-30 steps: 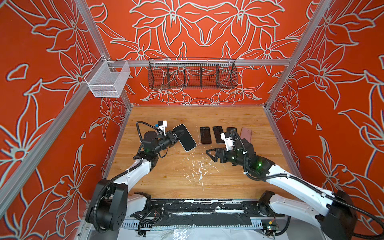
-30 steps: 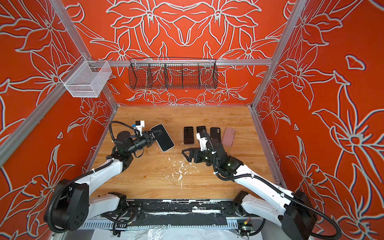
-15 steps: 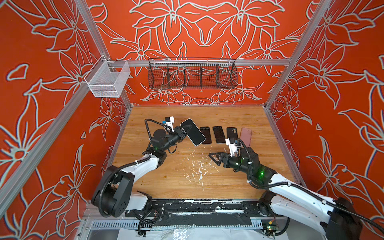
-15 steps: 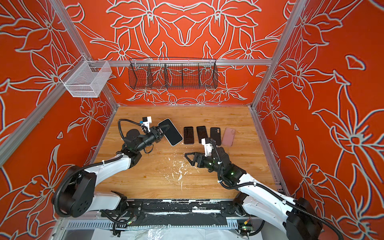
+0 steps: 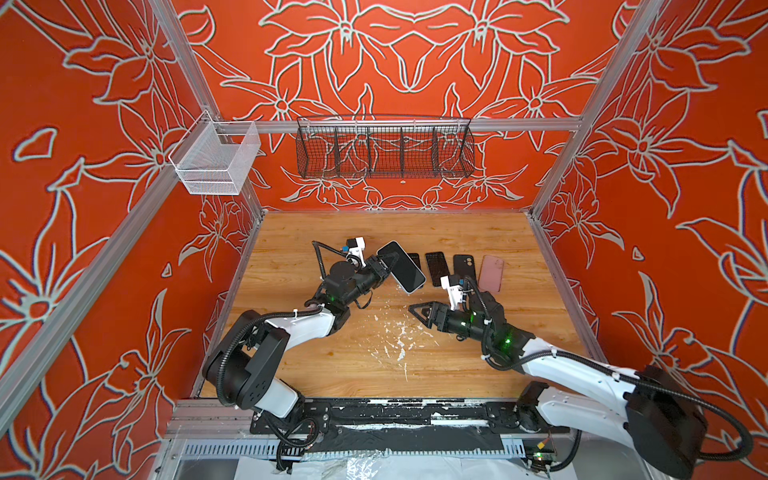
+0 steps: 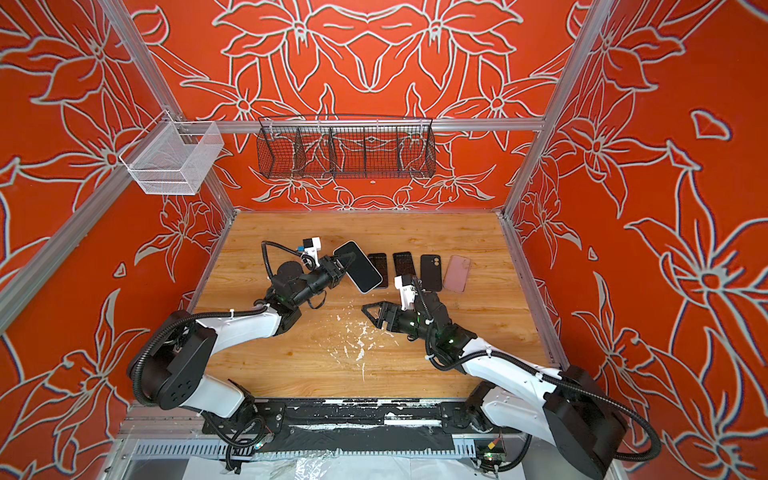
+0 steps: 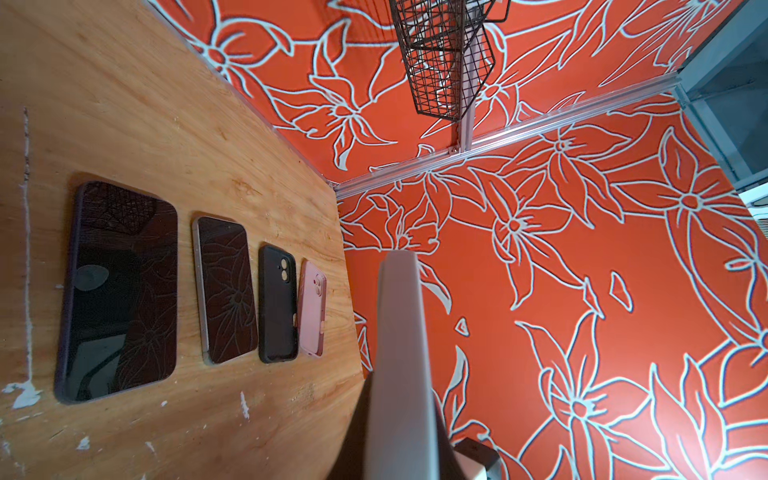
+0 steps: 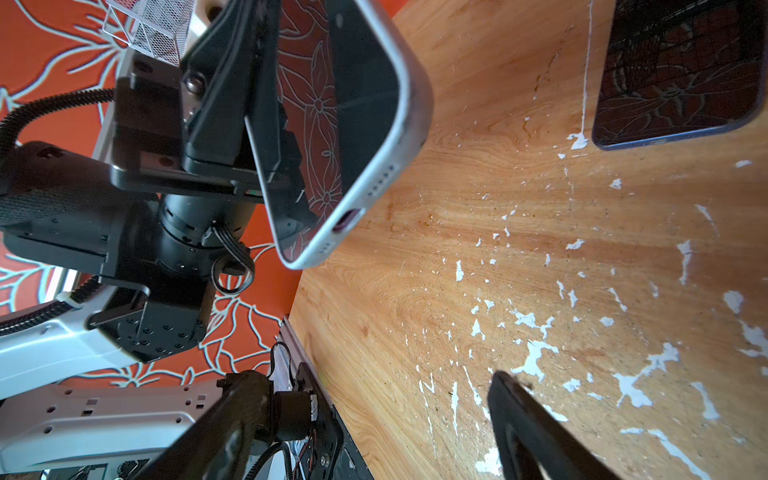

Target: Take the phone out of the phone case

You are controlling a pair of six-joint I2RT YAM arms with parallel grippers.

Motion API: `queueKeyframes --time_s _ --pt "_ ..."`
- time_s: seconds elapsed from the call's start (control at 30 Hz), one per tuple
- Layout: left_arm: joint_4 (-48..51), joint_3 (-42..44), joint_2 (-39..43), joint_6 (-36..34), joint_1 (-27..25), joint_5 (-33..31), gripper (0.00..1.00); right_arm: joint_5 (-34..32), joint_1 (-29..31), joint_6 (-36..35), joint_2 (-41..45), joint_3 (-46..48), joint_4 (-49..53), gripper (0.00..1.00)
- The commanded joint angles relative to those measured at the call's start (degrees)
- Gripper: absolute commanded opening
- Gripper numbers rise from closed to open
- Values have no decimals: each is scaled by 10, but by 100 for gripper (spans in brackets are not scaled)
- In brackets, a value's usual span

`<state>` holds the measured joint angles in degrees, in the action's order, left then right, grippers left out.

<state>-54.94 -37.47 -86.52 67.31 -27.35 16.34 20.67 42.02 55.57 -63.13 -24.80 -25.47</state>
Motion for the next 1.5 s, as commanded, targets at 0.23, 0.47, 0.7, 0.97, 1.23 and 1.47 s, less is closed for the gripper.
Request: queueKeyframes --time_s 0.23,0.47,0.7,0.97,1.23,1.47 --pt "-58 -12 -9 23 -7 -28 0 18 44 8 -98 -66 -115 83" --pt "-42 -9 -2 11 -8 -32 0 -19 61 17 -126 -69 -147 79" --pt "-30 -10 8 6 -8 -31 0 -23 67 15 -141 -79 -161 77" --pt "-48 -4 10 26 -8 -26 0 -64 67 15 -117 -65 -178 74" --pt "-35 -4 30 28 -8 -23 0 -124 61 32 -89 -44 -169 74" --pt "-31 -3 41 42 -8 -16 0 -138 53 45 -87 -33 -188 73"
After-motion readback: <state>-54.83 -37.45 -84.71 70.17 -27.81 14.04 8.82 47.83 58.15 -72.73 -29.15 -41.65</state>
